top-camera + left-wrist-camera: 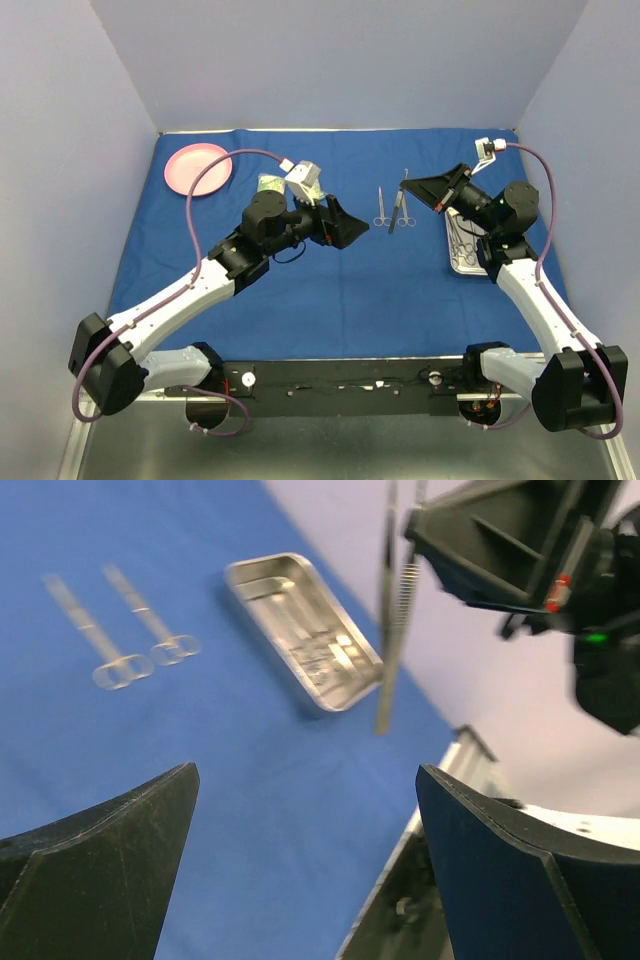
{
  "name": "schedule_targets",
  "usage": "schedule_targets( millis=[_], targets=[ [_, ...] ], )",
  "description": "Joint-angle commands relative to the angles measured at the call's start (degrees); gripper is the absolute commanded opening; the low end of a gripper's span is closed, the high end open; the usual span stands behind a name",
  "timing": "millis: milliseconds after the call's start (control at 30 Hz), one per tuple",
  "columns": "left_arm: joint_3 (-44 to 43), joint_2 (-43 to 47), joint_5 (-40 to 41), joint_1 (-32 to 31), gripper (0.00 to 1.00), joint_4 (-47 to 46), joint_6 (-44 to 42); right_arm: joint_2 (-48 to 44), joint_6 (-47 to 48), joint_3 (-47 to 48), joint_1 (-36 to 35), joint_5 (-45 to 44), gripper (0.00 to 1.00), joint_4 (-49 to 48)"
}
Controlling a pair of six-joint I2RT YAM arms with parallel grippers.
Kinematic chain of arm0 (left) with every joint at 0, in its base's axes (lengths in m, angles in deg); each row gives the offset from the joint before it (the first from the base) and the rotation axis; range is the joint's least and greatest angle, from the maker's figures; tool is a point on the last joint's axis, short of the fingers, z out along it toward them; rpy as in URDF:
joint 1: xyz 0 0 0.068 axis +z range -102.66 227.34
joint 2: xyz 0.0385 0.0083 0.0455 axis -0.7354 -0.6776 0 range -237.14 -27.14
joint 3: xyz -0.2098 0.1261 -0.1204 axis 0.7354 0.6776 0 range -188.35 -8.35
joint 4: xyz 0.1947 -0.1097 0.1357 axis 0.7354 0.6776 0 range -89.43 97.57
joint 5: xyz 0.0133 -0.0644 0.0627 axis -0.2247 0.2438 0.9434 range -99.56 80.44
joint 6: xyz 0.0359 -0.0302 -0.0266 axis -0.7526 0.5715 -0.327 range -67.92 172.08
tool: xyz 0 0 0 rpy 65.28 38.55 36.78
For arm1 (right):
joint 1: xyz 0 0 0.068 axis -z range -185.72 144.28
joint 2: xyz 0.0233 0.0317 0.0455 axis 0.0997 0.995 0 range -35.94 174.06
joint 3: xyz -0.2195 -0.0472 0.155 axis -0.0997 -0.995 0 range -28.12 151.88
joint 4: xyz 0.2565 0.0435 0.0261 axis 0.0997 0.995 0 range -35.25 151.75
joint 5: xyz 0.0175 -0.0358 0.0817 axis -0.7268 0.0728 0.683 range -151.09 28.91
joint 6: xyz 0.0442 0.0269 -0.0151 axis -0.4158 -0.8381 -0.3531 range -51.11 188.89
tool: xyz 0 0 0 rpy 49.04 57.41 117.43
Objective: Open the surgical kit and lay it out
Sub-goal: Place the medical item in the surgical kit.
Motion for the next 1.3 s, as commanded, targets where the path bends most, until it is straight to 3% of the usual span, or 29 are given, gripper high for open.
schedule_targets(
  millis=[0, 133, 367, 467, 600, 667, 700, 800, 833, 933, 967, 1033, 1067, 1167, 1267],
  targets=[
    [-1.9, -4.2, -5.2, -3.4, 0.98, -9.9, 5.8, -0.8, -7.1, -0.5, -1.3, 2.3, 0.01, -12.8],
    [-2.0, -7.5, -7.1, -5.3, 0.94, -17.6, 10.1, -0.7, -8.7, -0.4, -1.9, 2.6, 0.01, -15.2],
    [-3.7, -12.0, -8.4, -7.1, 0.80, -22.4, 13.3, -0.5, -9.6, -0.3, -2.7, 3.3, 0.01, -16.5],
    [-3.5, -12.7, -8.2, -7.1, 0.70, -24.4, 14.8, -0.2, -10.4, -0.6, -2.9, 4.0, 0.01, -17.8],
    [-3.4, -13.8, -8.8, -7.1, 0.38, -27.5, 17.2, 0.4, -10.4, -0.8, -3.0, 4.5, 0.01, -18.0],
    [-3.2, -14.1, -8.9, -7.1, 0.27, -28.5, 17.7, 0.6, -10.3, -1.0, -3.1, 4.8, 0.01, -18.4],
    [-3.1, -14.1, -8.9, -7.1, 0.14, -28.7, 17.9, 0.7, -10.3, -1.1, -3.1, 5.3, 0.01, -18.6],
    [-2.6, -13.7, -7.8, -7.2, 0.00, -28.5, 17.7, 0.9, -10.2, -1.3, -3.0, 5.8, 0.01, -18.8],
    [-2.4, -13.6, -7.7, -7.1, 0.00, -28.2, 17.2, 1.1, -9.9, -1.3, -3.0, 5.9, 0.01, -18.6],
    [-2.0, -12.4, -6.2, -7.1, 0.00, -25.9, 15.4, 1.4, -8.1, -1.2, -3.0, 6.5, 0.22, -16.1],
    [-1.4, -11.9, -5.6, -7.1, 0.00, -23.7, 13.4, 1.3, -6.5, -1.1, -3.0, 6.7, 0.37, -14.0],
    [-0.9, -10.1, -2.7, -7.0, 0.00, -20.7, 11.1, 1.0, -4.8, -0.9, -3.1, 6.5, 0.50, -11.5],
    [-0.5, -9.5, -1.9, -6.8, 0.00, -16.8, 8.1, 0.9, -2.7, -0.8, -3.1, 6.4, 0.68, -8.9],
    [0.6, -6.4, 3.1, -6.1, 0.00, -8.2, 4.1, 0.1, 3.1, 0.2, -3.0, 6.0, 0.81, -1.0],
    [1.6, -3.3, 9.2, -5.3, 0.00, 1.2, -0.9, -1.0, 9.3, 1.1, -3.1, 4.2, 0.88, 8.0]
  ],
)
